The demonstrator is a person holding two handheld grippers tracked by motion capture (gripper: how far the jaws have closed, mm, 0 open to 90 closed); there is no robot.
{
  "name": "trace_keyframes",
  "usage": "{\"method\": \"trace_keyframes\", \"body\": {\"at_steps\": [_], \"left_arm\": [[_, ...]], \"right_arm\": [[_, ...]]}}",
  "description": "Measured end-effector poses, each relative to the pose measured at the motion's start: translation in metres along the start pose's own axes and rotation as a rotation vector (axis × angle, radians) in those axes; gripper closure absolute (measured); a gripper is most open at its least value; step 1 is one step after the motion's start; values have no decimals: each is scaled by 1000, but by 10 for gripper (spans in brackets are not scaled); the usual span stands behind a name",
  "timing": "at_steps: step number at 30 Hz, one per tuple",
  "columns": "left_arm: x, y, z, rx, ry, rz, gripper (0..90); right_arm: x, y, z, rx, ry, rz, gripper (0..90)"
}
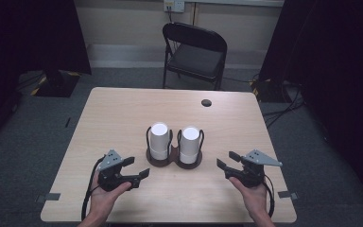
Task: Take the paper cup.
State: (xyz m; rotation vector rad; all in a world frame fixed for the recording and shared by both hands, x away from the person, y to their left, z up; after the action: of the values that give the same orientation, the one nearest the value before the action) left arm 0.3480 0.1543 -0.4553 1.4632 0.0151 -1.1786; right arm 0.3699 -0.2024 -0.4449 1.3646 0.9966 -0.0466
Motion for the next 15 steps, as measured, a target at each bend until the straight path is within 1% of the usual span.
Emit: {"method": "trace_keyframes", "body": {"at_steps": [4, 7, 8, 10, 13, 15], "left_arm": [[0, 0, -1, 0, 4, -2, 225], [0, 0, -1, 4, 3, -7, 223], [0, 0, -1, 6, -3, -9, 223], [0, 0, 0, 10, -4, -11, 223], [0, 0, 2, 18, -8, -11, 222], [0, 0, 3, 16, -12, -11, 222]], "right_arm": [[-1, 5, -4, -9, 20, 7, 395], [2, 8, -8, -28, 34, -4, 396], [2, 8, -8, -28, 34, -4, 396], [4, 11, -11, -32, 50, -10, 395], [6, 18, -17, -48, 61, -1, 392], [6, 22, -20, -55, 65, -1, 392]]}}
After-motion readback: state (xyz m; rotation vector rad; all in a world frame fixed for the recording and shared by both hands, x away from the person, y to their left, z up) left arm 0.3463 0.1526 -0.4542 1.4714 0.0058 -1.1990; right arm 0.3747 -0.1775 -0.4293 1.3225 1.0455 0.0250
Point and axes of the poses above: each handheld gripper's, and its own axes: x roughly forward along the jaws, y roughly out of its top, z roughly to its right, the point moved 5 cm from there along x, roughly forward along the jaws, and after that the axes turned 14 degrees about -z, right-handed, at the moved point
